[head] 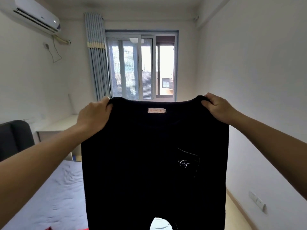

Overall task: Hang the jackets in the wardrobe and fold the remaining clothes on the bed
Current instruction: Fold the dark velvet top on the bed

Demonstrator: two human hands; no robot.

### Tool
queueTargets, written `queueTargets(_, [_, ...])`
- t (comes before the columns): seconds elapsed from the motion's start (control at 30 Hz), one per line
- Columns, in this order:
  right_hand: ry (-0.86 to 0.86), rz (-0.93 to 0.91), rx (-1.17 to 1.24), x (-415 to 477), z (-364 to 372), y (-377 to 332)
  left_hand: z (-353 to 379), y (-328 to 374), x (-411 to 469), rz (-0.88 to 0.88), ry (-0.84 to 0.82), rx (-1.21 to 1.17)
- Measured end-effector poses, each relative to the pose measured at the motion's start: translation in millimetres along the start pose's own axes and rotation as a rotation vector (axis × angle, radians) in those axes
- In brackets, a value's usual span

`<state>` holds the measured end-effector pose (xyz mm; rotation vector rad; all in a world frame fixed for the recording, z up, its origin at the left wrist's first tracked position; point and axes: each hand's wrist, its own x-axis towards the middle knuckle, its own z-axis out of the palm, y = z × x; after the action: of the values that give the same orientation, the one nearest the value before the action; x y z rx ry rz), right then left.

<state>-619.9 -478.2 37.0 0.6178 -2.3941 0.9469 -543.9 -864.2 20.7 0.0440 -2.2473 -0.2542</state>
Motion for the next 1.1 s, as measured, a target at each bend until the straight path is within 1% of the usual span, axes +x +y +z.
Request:
queueTargets(0.07, [-0.023,0.035,-0.021,-12.5,3.6,5.7,-2.6,3.4,-10.7,0.079,0.001,0.104])
queueTargets(0.1, [-0.04,0.047,-0.004,-20.4,6.6,8.9,-2.6,3.4,-14.6,0.083,-0.047,0.084])
queueTargets(0.2, [-0.14,0.089,0.125,-44.1,10.6,20.2,-1.4,-5.5,-27.7,0.031,-0.277,-0.178])
queueTargets(0.3, [-0.331,0.194,0.292,-51.1,-4.5,23.7,-11.7,-18.6,-34.6,-0.057,-0.569,-0.449])
queueTargets(0.33, [-0.388,0.22,0.338,-47.8,-9.7,25.5,-16.1,-22.7,-33.4,-0.091,-0.66,-0.505])
queueTargets(0.37, [-0.43,0.235,0.358,-42.1,-13.0,26.8,-18.4,-27.0,-29.8,-0.109,-0.725,-0.516])
queueTargets(0.4, [-0.456,0.241,0.335,-34.8,-13.0,28.6,-18.4,-30.9,-23.6,-0.106,-0.759,-0.472])
queueTargets(0.47, [-0.471,0.222,0.157,-17.0,0.9,35.1,-5.4,-34.3,-11.5,-0.054,-0.763,-0.253])
queueTargets(0.5, [-0.481,0.204,0.03,-7.2,15.2,40.1,9.4,-33.8,-6.9,-0.041,-0.736,-0.111])
queueTargets(0.53, [-0.487,0.194,-0.099,3.2,33.9,47.0,29.4,-32.0,-4.5,-0.074,-0.703,0.003])
queueTargets(0.57, [-0.479,0.2,-0.216,12.8,56.5,55.0,54.0,-28.9,-5.2,-0.145,-0.679,0.07])
queueTargets(0.6, [-0.452,0.23,-0.296,21.2,81.0,64.7,81.3,-25.4,-6.8,-0.244,-0.668,0.058])
queueTargets(0.63, [-0.412,0.292,-0.319,28.2,106.7,75.7,109.7,-21.2,-9.0,-0.352,-0.657,-0.027])
queueTargets(0.7, [-0.332,0.449,-0.24,36.8,157.9,100.4,168.4,-19.3,-13.8,-0.525,-0.653,-0.209])
queueTargets(0.73, [-0.332,0.496,-0.187,38.9,183.5,115.5,198.1,-20.2,-17.2,-0.57,-0.717,-0.264])
queueTargets(0.77, [-0.39,0.506,-0.151,36.7,209.4,132.3,228.1,-21.9,-26.5,-0.6,-0.841,-0.304])
queueTargets(0.8, [-0.483,0.491,-0.134,29.1,235.5,148.2,257.3,-23.7,-42.3,-0.615,-0.965,-0.333])
queueTargets(0.83, [-0.576,0.468,-0.12,16.3,261.7,163.4,286.7,-26.8,-63.0,-0.607,-1.053,-0.331])
queueTargets(0.9, [-0.732,0.449,-0.086,-28.1,314.2,194.9,338.5,-34.1,-121.8,-0.541,-1.114,-0.271])
queueTargets(0.97, [-0.843,0.481,-0.045,-91.5,360.1,224.4,374.4,-38.4,-194.0,-0.496,-1.172,-0.202])
queueTargets(1.1, [-1.014,0.592,-0.055,-225.7,422.2,270.4,414.9,-48.0,-336.4,-0.45,-1.418,-0.105])
